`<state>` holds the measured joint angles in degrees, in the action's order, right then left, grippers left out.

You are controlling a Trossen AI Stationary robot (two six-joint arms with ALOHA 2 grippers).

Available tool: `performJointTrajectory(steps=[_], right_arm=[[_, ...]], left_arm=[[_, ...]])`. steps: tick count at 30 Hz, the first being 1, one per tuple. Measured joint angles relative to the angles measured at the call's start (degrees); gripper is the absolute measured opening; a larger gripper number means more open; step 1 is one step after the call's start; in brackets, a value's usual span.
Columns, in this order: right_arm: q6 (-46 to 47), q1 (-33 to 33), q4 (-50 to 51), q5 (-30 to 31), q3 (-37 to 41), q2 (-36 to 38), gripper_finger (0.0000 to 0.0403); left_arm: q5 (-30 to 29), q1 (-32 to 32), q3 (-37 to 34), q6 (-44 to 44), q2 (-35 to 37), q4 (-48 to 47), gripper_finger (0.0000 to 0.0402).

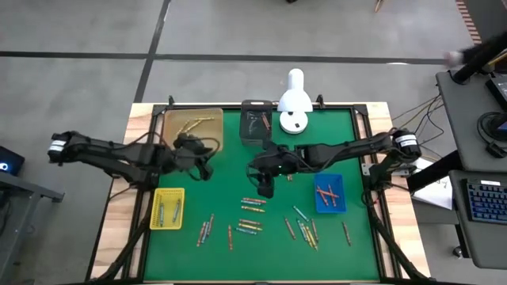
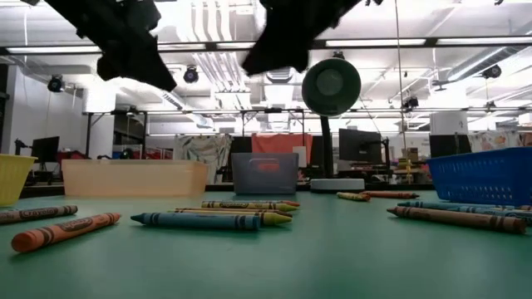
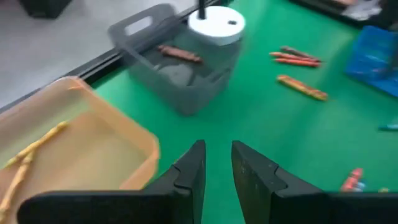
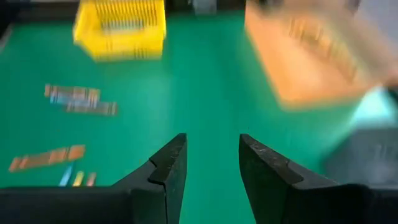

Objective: Sort crayons
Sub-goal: Put the brown crayon into the black bin

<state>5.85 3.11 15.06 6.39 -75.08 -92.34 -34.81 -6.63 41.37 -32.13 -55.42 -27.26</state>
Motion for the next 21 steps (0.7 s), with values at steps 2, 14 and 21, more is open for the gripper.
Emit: performJointTrajectory(steps=[2,14,21], right_arm=[[3.5,0.0,8.1,-2.0,-1.4,0.4,0.0131],[21.5,0.0,40.3,-4.9,-4.0,0.4,0.0116],[27.6,0.0,44.9,-4.9,-3.9,0.3,0.0125]], left_arm=[[-1.6,-2.2,0.0,0.0,-0.5,1.1,0.0061],[-3.5,-4.2,0.1,0.0,-5.7,2.3,0.0061],[-3.7,-4.2,0.1,1.8,-6.1,2.4,0.0061]])
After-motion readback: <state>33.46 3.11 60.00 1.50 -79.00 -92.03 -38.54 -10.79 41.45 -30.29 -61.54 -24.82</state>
